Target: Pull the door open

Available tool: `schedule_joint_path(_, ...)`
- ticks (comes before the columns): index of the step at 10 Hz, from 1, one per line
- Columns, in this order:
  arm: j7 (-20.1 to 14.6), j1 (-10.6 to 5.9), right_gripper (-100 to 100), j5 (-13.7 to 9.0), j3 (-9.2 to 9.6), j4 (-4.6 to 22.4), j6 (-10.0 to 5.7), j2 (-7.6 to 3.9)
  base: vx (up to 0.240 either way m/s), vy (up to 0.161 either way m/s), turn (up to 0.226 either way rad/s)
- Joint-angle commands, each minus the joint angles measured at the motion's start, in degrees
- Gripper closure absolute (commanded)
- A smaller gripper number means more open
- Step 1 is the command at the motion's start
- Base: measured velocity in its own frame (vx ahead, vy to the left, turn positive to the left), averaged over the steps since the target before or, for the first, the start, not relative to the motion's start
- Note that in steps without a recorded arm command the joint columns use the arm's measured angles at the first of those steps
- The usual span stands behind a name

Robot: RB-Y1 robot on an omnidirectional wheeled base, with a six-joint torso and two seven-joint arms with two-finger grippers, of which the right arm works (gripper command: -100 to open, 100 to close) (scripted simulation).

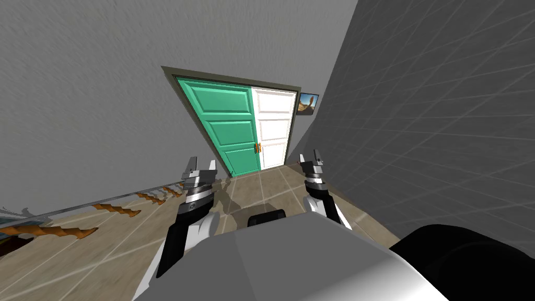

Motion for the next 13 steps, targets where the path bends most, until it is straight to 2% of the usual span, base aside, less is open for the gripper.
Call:
schedule_joint_path(1,-1.81,-0.35,-100,-0.81,0.3,1.91,-0.47,-0.62,0.096,-0.049,0.13)
schedule_joint_path(5,-5.29,-1.03,-100,-2.39,0.88,5.58,-1.37,-1.67,0.163,0.042,0.041)
schedule_joint_path(8,-9.3,-1.81,-100,-4.2,1.54,9.81,-2.41,-2.76,0.14,0.017,0.071)
schedule_joint_path(13,-14.15,-2.77,-100,-6.39,2.34,14.92,-3.66,-3.95,0.108,0.017,0.059)
